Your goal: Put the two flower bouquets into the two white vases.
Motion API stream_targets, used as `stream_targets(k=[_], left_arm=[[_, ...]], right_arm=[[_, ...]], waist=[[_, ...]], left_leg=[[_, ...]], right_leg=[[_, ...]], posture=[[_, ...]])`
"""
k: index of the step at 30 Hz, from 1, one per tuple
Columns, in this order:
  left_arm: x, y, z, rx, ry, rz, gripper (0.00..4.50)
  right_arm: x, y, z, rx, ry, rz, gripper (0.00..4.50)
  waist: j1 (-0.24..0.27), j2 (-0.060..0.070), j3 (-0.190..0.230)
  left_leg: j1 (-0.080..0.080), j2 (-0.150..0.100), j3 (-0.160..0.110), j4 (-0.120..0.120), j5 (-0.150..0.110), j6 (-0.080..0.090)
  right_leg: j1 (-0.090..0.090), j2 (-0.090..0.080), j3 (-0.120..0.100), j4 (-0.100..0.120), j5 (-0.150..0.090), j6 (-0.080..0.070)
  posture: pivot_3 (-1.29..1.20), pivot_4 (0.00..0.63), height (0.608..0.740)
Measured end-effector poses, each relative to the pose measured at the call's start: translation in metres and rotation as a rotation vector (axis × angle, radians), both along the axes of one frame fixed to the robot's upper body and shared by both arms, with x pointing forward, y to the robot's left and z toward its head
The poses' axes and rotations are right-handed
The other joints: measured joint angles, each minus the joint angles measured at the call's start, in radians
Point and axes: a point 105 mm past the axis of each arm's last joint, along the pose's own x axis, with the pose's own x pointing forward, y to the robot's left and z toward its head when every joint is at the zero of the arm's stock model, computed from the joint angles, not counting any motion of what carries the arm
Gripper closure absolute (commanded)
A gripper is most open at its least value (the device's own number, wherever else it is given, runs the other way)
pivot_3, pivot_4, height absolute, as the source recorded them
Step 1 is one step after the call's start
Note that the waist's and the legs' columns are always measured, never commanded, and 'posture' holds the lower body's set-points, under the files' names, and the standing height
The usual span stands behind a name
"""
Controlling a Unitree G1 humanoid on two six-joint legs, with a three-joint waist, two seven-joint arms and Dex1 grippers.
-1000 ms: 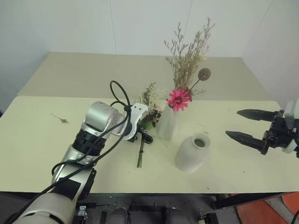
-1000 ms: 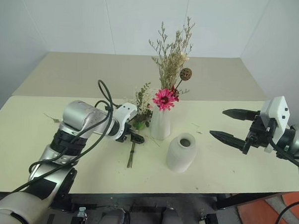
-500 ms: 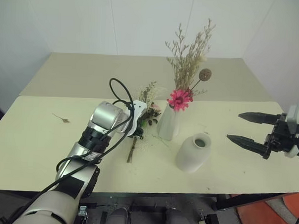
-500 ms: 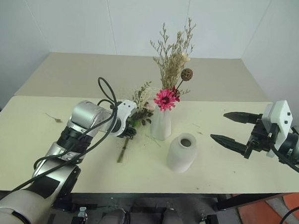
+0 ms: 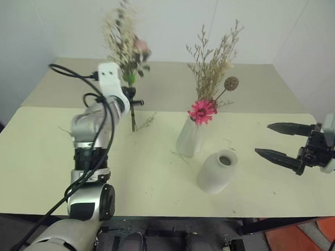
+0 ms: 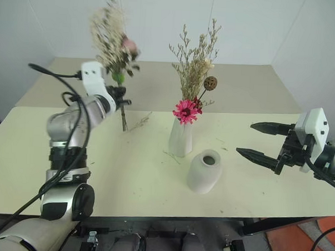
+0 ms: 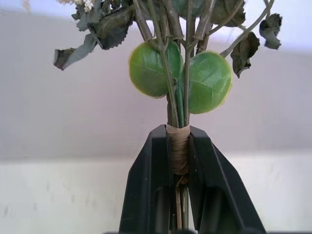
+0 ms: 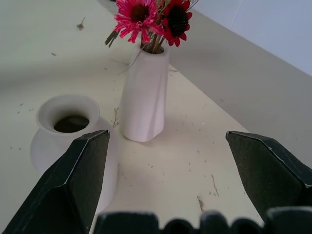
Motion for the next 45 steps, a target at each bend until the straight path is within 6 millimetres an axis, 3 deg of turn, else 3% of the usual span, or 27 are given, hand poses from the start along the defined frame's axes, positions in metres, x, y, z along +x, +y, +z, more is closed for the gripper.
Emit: stream_targets(k=[6,10,18,20,27,33,38,45], left_arm=[[-0.049,-0.024,0.05,0.008,-0.232,-0.425,4.35],[-0.082,-0.037,0.067,-0.018,-0.294,-0.715,4.35],[-0.122,-0.047,0.083,-0.065,-0.388,-1.023,4.35],[-0.126,-0.053,0.082,-0.079,-0.387,-1.077,4.35],[-0.132,-0.114,0.062,-0.097,-0.331,-1.32,4.35],[-0.132,-0.156,0.047,-0.112,-0.375,-1.412,4.35],[-0.132,-0.178,0.044,-0.108,-0.452,-1.411,4.35],[-0.129,-0.201,0.03,-0.112,-0.418,-1.416,4.35]], right_arm=[[0.002,-0.004,-0.001,-0.009,0.023,0.0,0.0],[-0.001,-0.01,-0.002,0.016,0.054,-0.007,0.0],[-0.03,-0.034,-0.013,0.024,0.161,-0.033,0.0],[-0.036,-0.038,-0.014,0.01,0.173,-0.036,0.0],[-0.041,-0.04,-0.013,-0.002,0.173,-0.038,0.0],[-0.044,-0.038,-0.013,-0.017,0.174,-0.038,0.0],[-0.047,-0.038,-0.011,-0.018,0.162,-0.054,0.0],[-0.047,-0.036,-0.013,-0.01,0.155,-0.069,0.0]], waist=[[-0.002,0.0,0.0],[-0.003,0.0,0.0],[-0.002,0.0,0.0],[-0.002,0.0,0.0],[-0.004,0.0,0.0],[-0.004,0.0,0.0],[-0.003,0.0,0.0],[-0.003,0.0,0.0]], left_leg=[[0.001,0.0,0.0,0.0,0.0,0.0],[0.001,0.0,0.0,0.001,0.0,0.0],[0.001,0.0,0.0,0.002,0.0,0.0],[0.002,0.0,0.0,0.002,0.0,0.0],[0.007,0.0,0.001,0.003,0.0,0.0],[0.007,0.0,0.001,0.003,0.0,0.0],[0.006,0.0,0.001,0.003,0.0,0.0],[0.007,0.0,0.001,0.003,0.0,0.0]], right_leg=[[0.001,0.001,0.0,0.0,0.0,0.0],[0.001,0.001,0.0,0.0,0.0,0.0],[0.002,0.001,0.0,0.0,0.0,0.0],[0.003,0.001,0.0,0.0,-0.001,0.001],[0.01,0.002,0.0,-0.001,-0.005,0.008],[0.01,0.002,0.0,-0.002,-0.005,0.008],[0.011,0.002,0.0,-0.003,-0.005,0.008],[0.012,0.002,0.0,-0.003,-0.006,0.009]], posture=[[0.0,0.15,0.74],[0.0,0.15,0.74],[0.0,0.15,0.74],[0.0,0.15,0.74],[0.0,0.15,0.74],[0.0,0.15,0.74],[0.0,0.15,0.74],[0.0,0.15,0.74]])
